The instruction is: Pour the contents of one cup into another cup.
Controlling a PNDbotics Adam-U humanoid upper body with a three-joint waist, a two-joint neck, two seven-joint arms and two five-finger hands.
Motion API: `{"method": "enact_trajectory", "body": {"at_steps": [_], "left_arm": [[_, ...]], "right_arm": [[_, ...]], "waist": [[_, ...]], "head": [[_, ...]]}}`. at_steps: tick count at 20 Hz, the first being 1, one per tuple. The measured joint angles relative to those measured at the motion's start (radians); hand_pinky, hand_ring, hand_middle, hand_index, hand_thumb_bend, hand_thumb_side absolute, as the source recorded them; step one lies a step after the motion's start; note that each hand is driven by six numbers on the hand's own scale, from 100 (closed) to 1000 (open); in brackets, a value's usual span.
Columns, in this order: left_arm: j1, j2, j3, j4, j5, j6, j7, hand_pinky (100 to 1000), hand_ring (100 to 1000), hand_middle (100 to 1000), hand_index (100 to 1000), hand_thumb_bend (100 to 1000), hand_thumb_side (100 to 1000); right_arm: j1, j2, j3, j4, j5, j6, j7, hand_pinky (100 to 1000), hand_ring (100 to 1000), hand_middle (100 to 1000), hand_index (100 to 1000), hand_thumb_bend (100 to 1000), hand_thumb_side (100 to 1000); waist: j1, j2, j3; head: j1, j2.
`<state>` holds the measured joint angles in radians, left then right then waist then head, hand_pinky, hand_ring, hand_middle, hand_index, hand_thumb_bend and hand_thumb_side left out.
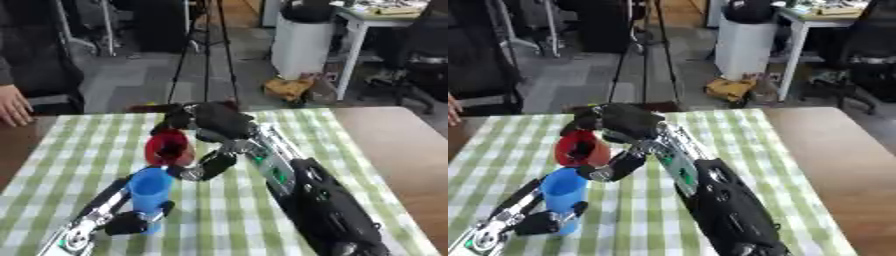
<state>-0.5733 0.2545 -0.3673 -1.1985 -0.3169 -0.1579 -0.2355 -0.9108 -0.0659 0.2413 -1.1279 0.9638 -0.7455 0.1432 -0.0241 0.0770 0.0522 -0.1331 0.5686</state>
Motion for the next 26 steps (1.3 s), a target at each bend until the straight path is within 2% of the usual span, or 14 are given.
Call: {"method": "enact_trajectory", "body": {"at_steps": [26], "left_arm": [[0.000,0.000,-0.005,-0.001,0.000,0.001,-0.001,469,539,605,745,211,532]], "right_arm": [[-0.013,-0.001,0.020,-0.014,0.309,-0.052,-0.188,630,570,554,766,262,277]], "waist": [[-0.002,-0.005,0.003]], "head": [[-0.001,0.000]]}}
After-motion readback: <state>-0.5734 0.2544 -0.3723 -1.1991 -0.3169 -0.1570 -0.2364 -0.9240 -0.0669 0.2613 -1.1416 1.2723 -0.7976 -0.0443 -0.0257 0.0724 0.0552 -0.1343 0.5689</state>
